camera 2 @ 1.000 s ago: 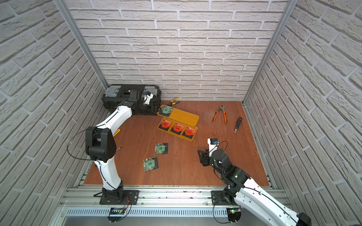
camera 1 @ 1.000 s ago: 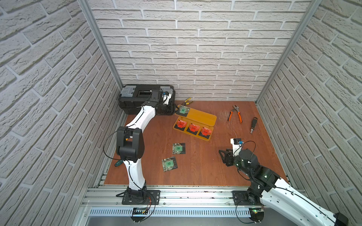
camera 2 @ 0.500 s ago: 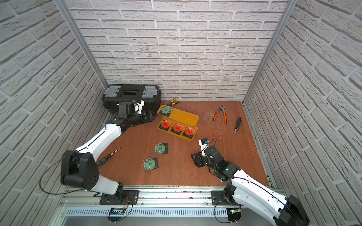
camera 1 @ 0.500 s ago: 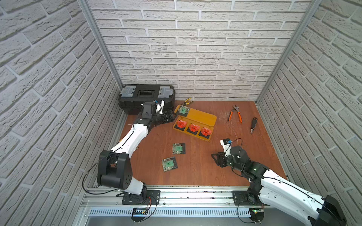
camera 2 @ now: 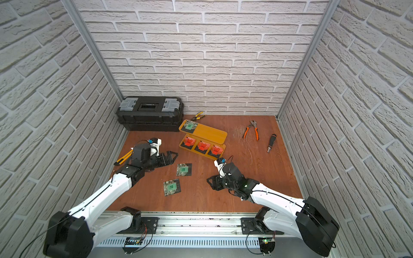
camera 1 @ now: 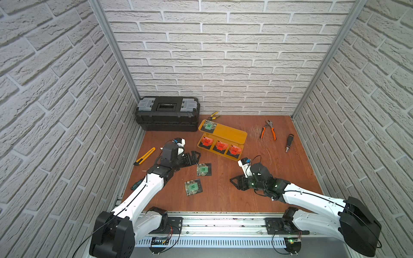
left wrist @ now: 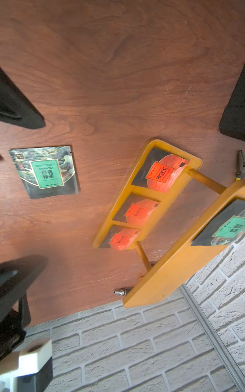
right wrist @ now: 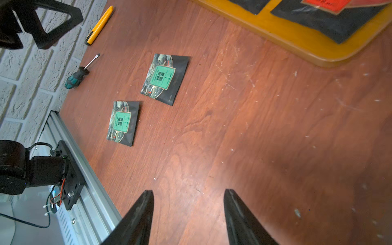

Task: Place the tea bags on the shelf by color
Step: Pick up the tea bag from the center of the board.

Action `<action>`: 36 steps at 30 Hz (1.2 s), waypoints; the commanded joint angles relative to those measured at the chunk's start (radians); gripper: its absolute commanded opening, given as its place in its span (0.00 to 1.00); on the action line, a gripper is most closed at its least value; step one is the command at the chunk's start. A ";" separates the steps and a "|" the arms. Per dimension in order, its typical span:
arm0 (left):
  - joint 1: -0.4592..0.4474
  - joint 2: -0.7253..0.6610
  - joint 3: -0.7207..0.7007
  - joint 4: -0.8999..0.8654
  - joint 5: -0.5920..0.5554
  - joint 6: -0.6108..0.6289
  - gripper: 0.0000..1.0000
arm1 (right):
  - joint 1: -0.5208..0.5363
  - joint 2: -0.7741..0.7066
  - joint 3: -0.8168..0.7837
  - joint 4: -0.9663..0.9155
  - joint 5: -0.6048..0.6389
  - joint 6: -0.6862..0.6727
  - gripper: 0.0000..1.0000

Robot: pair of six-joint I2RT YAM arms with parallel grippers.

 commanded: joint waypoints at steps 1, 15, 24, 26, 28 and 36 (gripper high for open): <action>-0.045 -0.069 -0.067 -0.014 -0.083 -0.047 0.98 | 0.036 0.046 0.037 0.093 -0.016 0.023 0.57; -0.240 -0.355 -0.314 -0.124 -0.283 -0.249 0.99 | 0.140 0.314 0.175 0.176 -0.010 0.065 0.56; -0.270 -0.496 -0.390 -0.238 -0.307 -0.313 0.99 | 0.171 0.413 0.239 0.196 -0.028 0.086 0.56; -0.272 -0.505 -0.404 -0.241 -0.297 -0.321 0.98 | 0.176 0.423 0.245 0.198 -0.028 0.091 0.55; -0.273 -0.507 -0.419 -0.233 -0.287 -0.326 0.98 | 0.182 0.431 0.253 0.198 -0.028 0.093 0.55; -0.274 -0.477 -0.449 -0.163 -0.263 -0.323 0.98 | 0.193 0.453 0.271 0.189 -0.023 0.100 0.54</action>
